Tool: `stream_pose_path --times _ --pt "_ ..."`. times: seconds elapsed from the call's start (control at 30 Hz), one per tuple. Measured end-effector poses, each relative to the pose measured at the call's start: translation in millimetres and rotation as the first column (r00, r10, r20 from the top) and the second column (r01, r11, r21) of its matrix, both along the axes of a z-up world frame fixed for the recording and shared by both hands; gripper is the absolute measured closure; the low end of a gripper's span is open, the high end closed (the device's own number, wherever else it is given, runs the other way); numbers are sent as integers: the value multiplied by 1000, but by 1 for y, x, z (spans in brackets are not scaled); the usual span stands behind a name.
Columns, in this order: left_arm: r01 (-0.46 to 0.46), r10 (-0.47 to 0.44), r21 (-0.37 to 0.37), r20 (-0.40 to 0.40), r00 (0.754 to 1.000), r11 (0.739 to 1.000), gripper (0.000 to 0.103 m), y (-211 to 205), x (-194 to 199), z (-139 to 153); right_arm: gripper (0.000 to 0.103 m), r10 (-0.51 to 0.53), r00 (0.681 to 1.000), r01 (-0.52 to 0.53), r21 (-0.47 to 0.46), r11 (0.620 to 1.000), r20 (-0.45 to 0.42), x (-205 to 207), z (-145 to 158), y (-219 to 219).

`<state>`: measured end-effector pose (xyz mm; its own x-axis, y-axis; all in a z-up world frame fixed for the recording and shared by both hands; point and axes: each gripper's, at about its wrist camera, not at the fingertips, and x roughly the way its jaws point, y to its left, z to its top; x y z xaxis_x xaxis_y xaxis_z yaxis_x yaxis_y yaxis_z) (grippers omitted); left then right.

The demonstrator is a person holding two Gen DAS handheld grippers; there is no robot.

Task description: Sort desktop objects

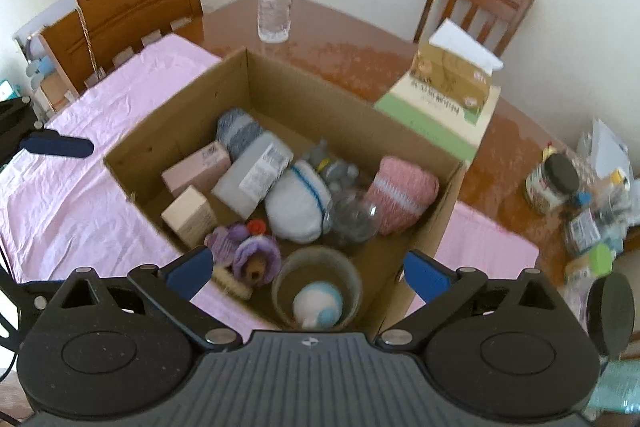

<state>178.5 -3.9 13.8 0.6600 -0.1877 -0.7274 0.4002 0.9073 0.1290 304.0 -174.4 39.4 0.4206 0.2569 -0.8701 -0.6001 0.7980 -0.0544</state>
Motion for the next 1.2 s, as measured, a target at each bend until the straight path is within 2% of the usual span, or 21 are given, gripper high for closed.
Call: stream_pose_path --times 0.17,0.47,0.63,0.8,0.93,1.03,1.2 --pt "-12 12 5 -20 1000 1000 6 -2 -3 -8 0 -56 996 56 2 998 -74 -12 -10 0" --pt "-61 61 13 -22 998 998 6 -10 -6 -17 0 -128 983 135 45 990 -128 -33 -26 -3" --pt "-106 104 -22 -57 993 994 6 -9 -7 -22 0 -203 973 212 71 975 -112 -43 -35 -4" --pt "-168 164 -45 -81 983 985 6 -3 -5 -22 0 -268 963 271 101 957 -44 -58 -31 -3" --pt "-232 222 -81 -118 968 969 6 4 -3 -19 0 -337 941 335 143 931 -7 -67 -26 -4" --pt "-266 255 -71 -135 958 961 6 6 -1 -17 0 -385 923 377 168 911 14 -73 -20 -5" --pt "-292 276 -92 -154 949 952 6 10 -1 -13 0 -422 906 411 185 893 23 -80 -14 -6"
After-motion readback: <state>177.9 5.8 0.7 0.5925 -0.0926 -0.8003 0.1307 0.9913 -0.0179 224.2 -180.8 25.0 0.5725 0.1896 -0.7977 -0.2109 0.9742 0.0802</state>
